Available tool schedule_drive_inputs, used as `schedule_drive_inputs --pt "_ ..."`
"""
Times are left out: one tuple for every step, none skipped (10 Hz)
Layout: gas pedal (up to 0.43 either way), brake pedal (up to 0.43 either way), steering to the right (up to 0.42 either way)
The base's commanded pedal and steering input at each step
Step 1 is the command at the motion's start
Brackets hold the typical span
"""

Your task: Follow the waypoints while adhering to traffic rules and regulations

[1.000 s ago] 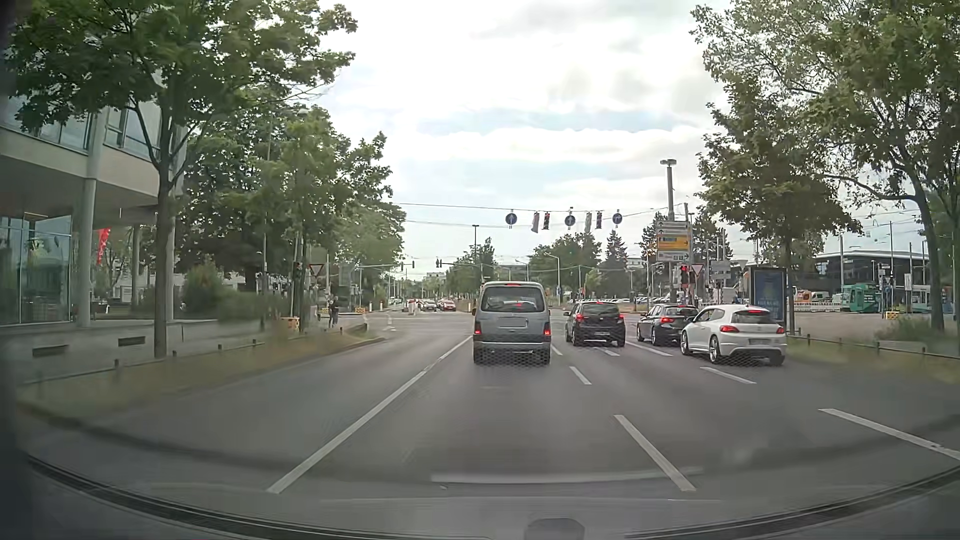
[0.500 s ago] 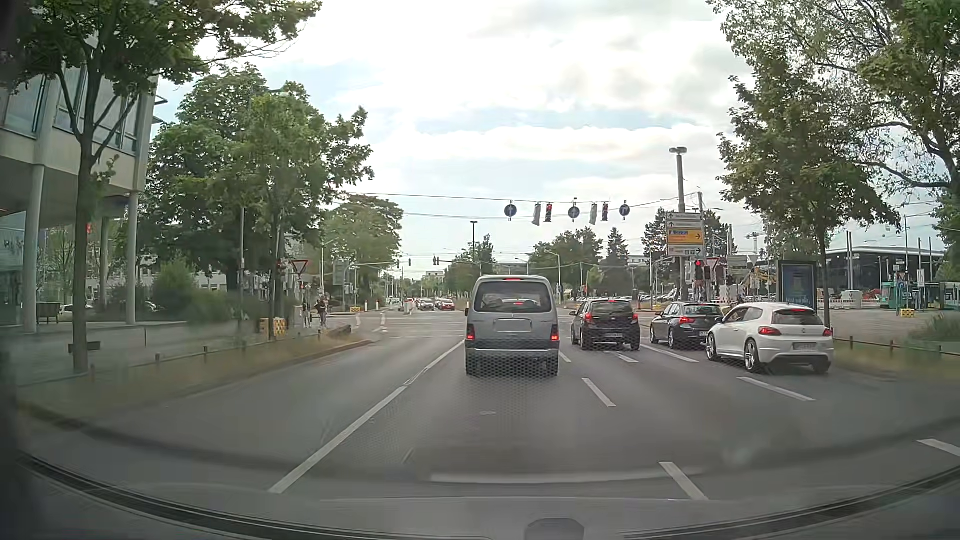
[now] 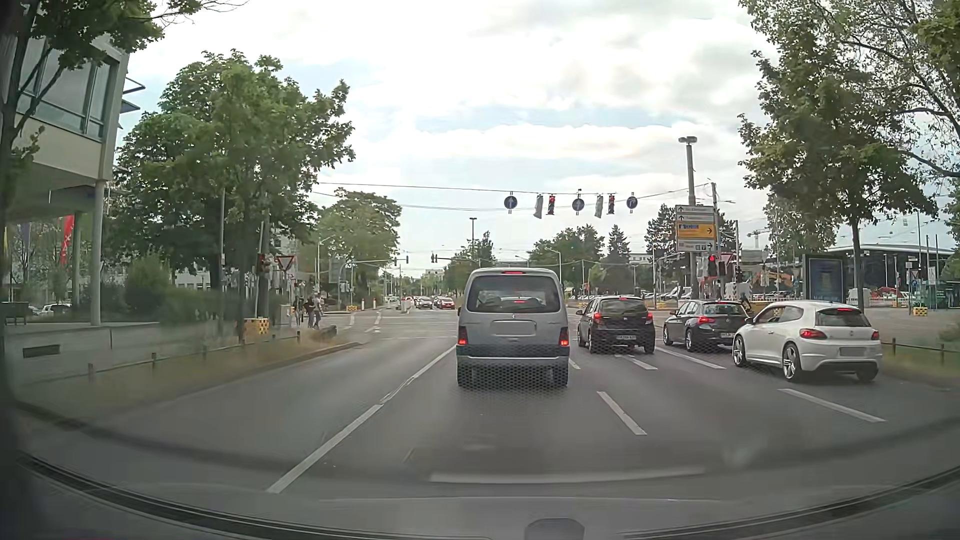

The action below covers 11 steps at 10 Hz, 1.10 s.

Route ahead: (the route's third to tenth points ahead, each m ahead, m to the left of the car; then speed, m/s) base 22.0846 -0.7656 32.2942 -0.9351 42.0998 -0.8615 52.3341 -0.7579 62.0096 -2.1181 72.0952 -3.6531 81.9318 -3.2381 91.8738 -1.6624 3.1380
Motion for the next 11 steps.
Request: schedule_drive_inputs --pt "0.000 0.311 0.001" --pt "0.000 0.299 0.000" --pt "0.000 0.274 -0.003" --pt "0.000 0.268 -0.003" --pt "0.000 0.262 -0.001" --pt "0.000 0.244 0.000" --pt "0.000 0.244 0.000" --pt "0.000 0.244 0.000" --pt "0.000 0.244 0.000" --pt "0.000 0.238 0.000" --pt "0.000 0.238 0.000"
